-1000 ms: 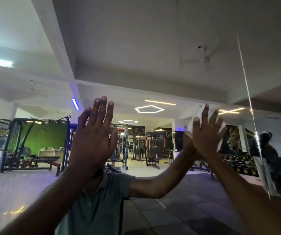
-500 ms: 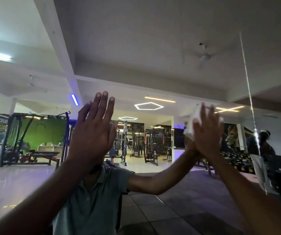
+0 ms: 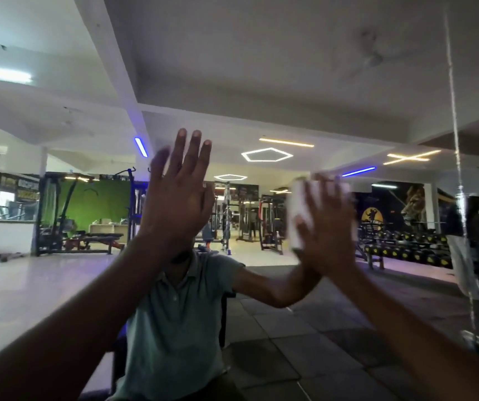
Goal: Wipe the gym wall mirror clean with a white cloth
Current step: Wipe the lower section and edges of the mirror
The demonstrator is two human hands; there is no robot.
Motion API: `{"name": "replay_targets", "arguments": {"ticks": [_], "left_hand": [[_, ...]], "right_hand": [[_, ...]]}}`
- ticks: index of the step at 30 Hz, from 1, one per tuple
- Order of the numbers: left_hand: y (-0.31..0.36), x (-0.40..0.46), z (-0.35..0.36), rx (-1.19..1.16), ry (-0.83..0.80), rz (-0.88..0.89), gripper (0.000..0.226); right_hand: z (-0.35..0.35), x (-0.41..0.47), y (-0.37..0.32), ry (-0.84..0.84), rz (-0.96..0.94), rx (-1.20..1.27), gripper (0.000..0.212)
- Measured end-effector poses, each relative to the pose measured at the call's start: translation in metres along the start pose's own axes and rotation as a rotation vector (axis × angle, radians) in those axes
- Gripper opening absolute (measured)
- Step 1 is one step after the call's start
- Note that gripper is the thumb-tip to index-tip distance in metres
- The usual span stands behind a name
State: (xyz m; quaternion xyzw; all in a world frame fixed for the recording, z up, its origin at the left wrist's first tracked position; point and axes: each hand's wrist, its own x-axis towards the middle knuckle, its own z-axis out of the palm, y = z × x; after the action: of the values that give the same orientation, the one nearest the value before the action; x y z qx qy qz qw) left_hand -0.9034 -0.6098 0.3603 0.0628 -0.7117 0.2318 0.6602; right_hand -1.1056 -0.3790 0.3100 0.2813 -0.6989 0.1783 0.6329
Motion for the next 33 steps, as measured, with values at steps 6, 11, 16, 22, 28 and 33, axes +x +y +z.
{"name": "replay_targets", "arguments": {"ticks": [6, 11, 16, 22, 28, 33], "left_hand": [[-0.057, -0.089, -0.03, 0.04, 0.038, -0.195, 0.071], [-0.069, -0.107, -0.023, 0.05, 0.047, -0.099, 0.067], [-0.071, -0.108, -0.025, -0.011, 0.048, -0.09, 0.067], [-0.073, -0.11, -0.027, 0.037, -0.004, -0.094, 0.068], [-0.075, -0.112, -0.028, 0.022, -0.004, -0.08, 0.069], [-0.079, -0.113, -0.033, -0.004, -0.041, -0.057, 0.069]], "right_hand": [[-0.01, 0.0, -0.096, 0.083, 0.414, 0.088, 0.079], [-0.019, -0.03, -0.23, -0.049, -0.291, 0.248, 0.071], [-0.007, -0.013, -0.136, 0.016, -0.293, 0.143, 0.07], [0.001, -0.005, -0.074, 0.097, 0.553, 0.16, 0.087], [-0.013, 0.034, -0.218, 0.097, 0.082, 0.187, 0.077], [-0.014, 0.045, -0.215, 0.113, -0.442, 0.189, 0.067]]}}
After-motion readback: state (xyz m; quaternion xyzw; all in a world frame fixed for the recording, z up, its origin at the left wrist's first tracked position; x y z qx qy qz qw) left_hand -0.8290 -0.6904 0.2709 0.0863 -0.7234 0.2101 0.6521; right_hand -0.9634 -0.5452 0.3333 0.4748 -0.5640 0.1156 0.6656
